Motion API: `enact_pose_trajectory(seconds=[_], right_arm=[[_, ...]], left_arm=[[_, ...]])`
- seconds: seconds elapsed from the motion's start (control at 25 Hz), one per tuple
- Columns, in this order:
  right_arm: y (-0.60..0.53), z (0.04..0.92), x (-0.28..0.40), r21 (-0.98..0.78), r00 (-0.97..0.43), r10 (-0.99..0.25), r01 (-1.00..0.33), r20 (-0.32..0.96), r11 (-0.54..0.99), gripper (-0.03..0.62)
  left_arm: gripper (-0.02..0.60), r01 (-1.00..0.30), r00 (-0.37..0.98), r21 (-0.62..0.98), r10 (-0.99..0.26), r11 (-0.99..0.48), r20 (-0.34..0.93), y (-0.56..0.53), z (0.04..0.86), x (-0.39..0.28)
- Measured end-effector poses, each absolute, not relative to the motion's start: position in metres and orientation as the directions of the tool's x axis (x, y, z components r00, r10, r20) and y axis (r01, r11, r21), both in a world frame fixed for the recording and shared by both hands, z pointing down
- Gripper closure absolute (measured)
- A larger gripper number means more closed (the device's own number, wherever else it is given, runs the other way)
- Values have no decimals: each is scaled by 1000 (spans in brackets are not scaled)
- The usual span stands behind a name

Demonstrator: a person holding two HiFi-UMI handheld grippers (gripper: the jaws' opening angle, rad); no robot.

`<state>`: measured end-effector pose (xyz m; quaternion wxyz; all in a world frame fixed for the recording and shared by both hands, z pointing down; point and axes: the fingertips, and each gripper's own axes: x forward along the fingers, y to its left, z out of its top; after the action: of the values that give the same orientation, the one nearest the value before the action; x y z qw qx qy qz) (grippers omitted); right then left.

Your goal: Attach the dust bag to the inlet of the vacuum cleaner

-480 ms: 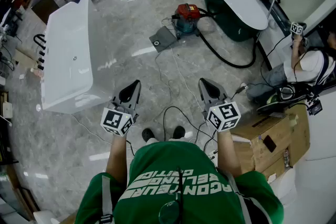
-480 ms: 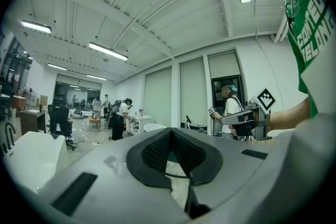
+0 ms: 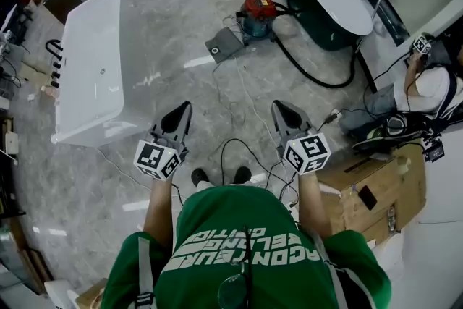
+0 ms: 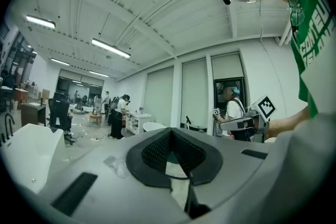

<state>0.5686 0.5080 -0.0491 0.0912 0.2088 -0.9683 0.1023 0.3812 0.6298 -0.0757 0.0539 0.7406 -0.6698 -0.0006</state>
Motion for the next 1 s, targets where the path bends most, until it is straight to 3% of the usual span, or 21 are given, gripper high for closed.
enact_pose_trajectory(seconds=[0.48,1.0], right_arm=[[486,-24,569,-175,-904,-349,-396,246,901,589],[425,-12,451,-146,-872,-381,-439,308,886,589]], left_arm=[[580,-995,55,95,-992,-44,117,614,-49,386],[580,-984,143,127,-982,-127,122,529,-30,267]])
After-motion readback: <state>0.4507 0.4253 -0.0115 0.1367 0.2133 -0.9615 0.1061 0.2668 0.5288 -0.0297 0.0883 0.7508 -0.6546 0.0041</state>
